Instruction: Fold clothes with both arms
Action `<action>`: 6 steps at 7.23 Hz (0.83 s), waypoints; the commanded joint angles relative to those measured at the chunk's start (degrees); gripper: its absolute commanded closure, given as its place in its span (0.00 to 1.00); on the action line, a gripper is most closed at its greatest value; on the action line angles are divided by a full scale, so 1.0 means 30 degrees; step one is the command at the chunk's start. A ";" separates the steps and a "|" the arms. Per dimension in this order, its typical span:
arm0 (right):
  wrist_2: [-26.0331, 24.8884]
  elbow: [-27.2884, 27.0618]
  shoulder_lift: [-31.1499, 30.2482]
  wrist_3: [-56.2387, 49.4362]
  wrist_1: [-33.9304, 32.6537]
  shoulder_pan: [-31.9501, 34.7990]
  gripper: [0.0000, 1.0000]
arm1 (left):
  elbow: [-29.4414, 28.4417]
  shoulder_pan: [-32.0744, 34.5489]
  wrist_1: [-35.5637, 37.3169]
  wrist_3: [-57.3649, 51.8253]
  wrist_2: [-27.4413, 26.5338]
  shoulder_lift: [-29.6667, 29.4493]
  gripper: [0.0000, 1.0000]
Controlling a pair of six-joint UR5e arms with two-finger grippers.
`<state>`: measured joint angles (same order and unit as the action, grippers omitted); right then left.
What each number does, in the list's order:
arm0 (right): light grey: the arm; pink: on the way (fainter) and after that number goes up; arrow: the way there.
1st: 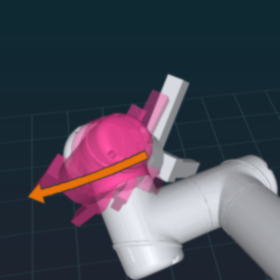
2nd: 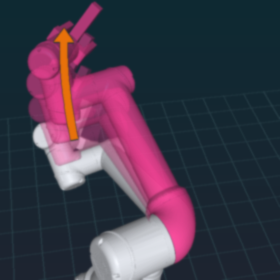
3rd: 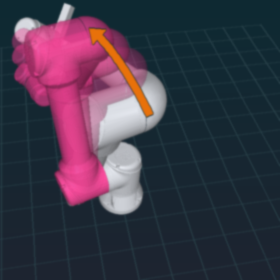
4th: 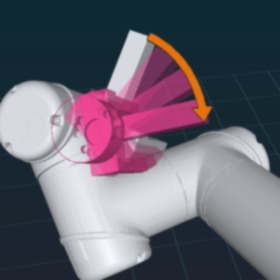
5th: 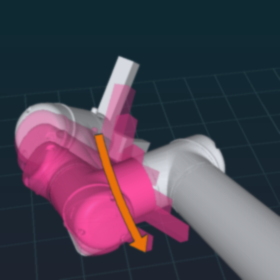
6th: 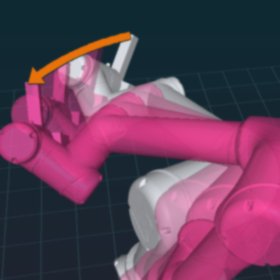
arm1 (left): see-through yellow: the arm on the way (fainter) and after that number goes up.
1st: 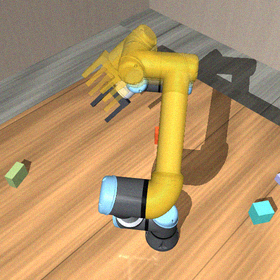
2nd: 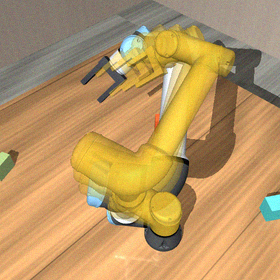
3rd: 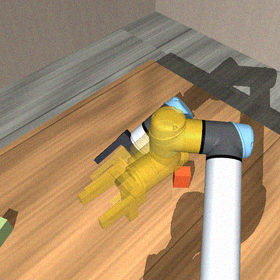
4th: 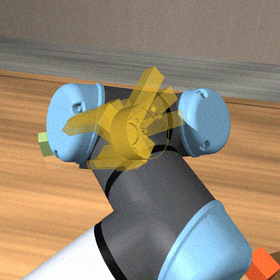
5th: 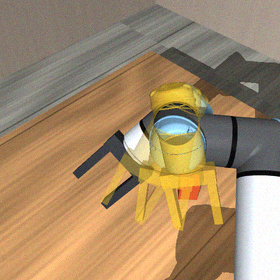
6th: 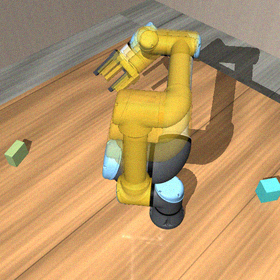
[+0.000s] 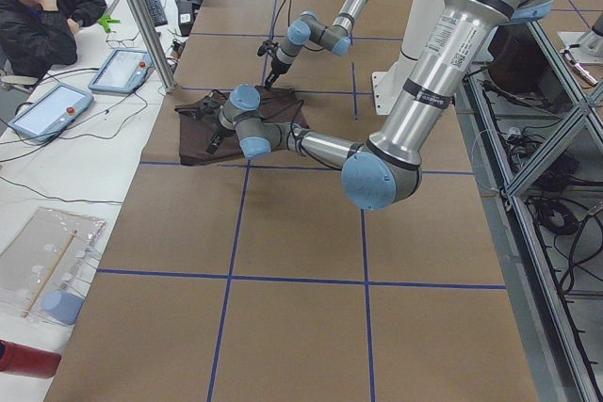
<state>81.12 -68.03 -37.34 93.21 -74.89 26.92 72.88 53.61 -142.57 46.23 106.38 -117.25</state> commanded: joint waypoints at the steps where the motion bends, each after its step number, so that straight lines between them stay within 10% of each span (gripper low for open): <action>1: 0.0000 -0.0057 0.0054 0.0742 -0.0028 -0.0008 1.00 | -0.0006 0.0000 -0.0054 0.0030 -0.0011 0.0001 0.00; 6: -0.0115 -0.7683 -0.5698 0.0865 -0.0292 -0.0794 1.00 | 0.0140 -0.0263 -0.0113 0.0587 0.0077 0.0001 0.00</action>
<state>81.44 -83.44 -47.79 95.76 -75.64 25.96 73.18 53.03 -142.89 47.67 106.54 -117.24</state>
